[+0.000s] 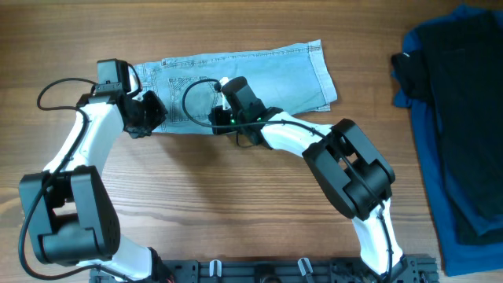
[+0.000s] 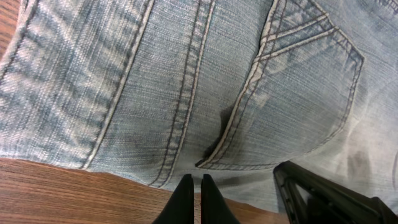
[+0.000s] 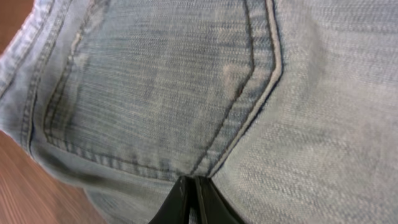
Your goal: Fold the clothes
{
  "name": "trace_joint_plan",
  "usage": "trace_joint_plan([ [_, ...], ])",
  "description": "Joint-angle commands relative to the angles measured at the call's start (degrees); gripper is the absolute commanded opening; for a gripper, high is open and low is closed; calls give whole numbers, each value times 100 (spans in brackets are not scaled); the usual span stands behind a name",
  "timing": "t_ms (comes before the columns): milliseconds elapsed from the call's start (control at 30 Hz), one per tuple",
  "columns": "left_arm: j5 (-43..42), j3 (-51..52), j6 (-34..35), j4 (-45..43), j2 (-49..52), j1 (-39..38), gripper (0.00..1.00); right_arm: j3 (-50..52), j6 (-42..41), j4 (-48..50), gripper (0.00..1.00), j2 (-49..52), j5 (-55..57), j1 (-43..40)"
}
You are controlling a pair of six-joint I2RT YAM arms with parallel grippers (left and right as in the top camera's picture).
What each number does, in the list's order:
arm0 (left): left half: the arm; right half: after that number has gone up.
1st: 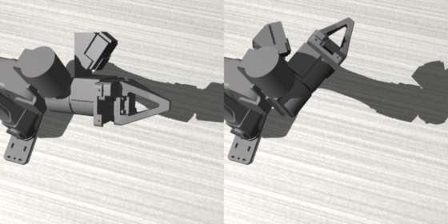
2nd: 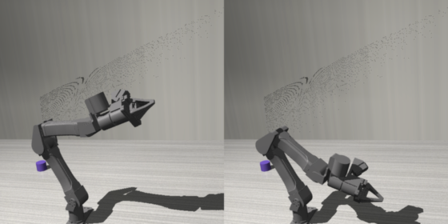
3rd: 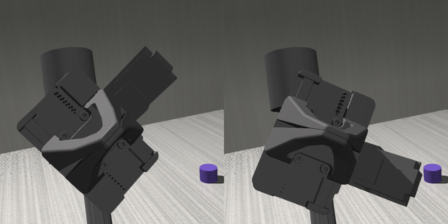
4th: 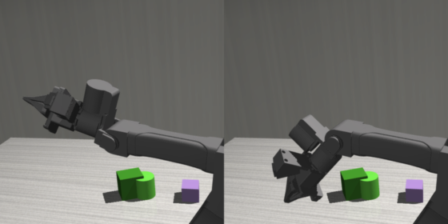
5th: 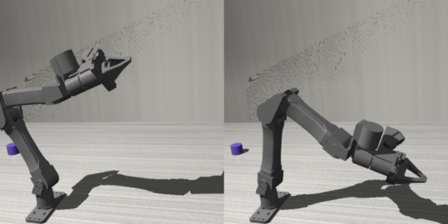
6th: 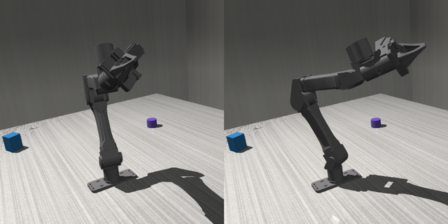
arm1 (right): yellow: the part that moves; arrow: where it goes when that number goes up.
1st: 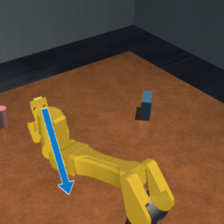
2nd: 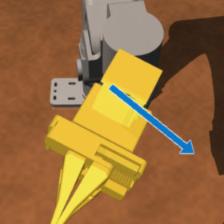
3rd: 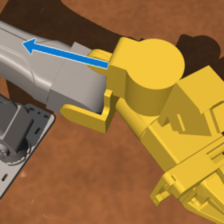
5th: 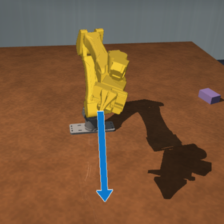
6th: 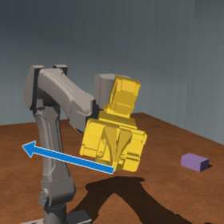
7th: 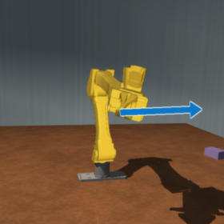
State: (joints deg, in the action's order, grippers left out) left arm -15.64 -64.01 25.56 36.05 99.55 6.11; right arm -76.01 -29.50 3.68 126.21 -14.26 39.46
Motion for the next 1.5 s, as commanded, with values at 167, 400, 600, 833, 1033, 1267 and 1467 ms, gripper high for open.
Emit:
trace_joint_plan([
  [167, 74, -50, -136, 2, 55, 17, 4, 11, 509, -28, 4, -938, -59, -111],
  [400, 72, -50, -133, 0, 55, 17, 4, 11, 706, -66, 4, -1679, 855, -164],
  [600, 74, -50, -133, -2, 55, 17, 6, 13, 686, -68, 4, -1104, 850, -160],
  [833, 72, -50, -133, -2, 55, 17, 7, 13, 605, -42, 4, -83, 826, -162],
  [1033, 72, -50, -133, -2, 55, 17, 7, 9, 564, 24, 4, -50, 636, -168],
  [1267, 72, -50, -133, -2, 55, 17, 8, -2, 859, 170, 4, -1056, 1325, -310],
  [1467, 72, -50, -133, 0, 55, 17, 8, -2, 850, -157, 4, -920, 1276, -382],
])
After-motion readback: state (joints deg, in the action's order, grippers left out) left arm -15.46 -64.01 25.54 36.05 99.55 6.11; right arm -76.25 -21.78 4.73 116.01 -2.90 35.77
